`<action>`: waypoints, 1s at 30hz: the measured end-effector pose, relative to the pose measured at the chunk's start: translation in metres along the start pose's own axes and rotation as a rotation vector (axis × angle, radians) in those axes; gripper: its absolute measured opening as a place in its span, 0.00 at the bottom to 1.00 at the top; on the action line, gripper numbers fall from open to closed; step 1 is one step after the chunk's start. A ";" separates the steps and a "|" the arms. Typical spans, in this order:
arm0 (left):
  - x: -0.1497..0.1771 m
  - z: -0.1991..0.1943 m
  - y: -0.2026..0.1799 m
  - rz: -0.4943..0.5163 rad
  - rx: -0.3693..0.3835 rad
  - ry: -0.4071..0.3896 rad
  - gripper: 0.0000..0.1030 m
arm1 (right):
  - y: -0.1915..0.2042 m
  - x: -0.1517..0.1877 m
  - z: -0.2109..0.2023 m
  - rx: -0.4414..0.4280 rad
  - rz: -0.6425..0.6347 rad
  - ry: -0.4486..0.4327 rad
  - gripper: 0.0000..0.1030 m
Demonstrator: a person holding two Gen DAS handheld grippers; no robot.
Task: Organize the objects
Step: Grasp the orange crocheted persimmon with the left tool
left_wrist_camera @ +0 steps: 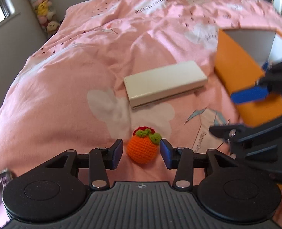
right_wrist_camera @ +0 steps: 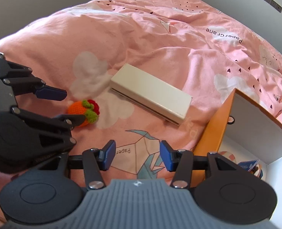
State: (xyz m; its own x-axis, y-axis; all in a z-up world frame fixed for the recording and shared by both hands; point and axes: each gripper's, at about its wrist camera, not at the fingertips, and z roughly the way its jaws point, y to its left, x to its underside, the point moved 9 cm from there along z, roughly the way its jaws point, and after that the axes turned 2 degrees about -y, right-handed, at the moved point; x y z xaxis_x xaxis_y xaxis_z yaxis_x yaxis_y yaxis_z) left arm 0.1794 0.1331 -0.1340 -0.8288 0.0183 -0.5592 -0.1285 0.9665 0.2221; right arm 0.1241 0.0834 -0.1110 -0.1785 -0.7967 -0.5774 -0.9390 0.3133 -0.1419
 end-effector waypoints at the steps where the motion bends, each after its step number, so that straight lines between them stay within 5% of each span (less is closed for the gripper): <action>1: 0.001 0.006 -0.004 0.037 -0.018 0.017 0.51 | -0.003 -0.001 0.003 0.010 -0.011 0.005 0.51; 9: 0.004 0.036 -0.021 0.207 -0.067 0.055 0.58 | -0.018 -0.005 0.016 0.013 -0.020 0.030 0.54; 19: 0.006 0.057 -0.022 0.208 -0.048 0.078 0.47 | -0.022 -0.010 0.027 0.011 -0.052 0.044 0.58; 25: -0.006 0.043 -0.008 0.091 -0.039 0.016 0.44 | -0.023 -0.022 0.029 -0.021 -0.096 0.032 0.58; 30: -0.026 0.026 0.018 -0.124 -0.006 -0.076 0.44 | -0.025 -0.039 0.033 -0.010 -0.202 0.014 0.61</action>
State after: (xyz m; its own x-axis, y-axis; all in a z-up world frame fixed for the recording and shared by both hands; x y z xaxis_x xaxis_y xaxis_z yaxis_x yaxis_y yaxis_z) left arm 0.2126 0.1562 -0.1364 -0.7629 -0.0820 -0.6413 -0.2310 0.9610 0.1519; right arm 0.1641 0.1237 -0.1110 0.0097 -0.8497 -0.5272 -0.9591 0.1412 -0.2453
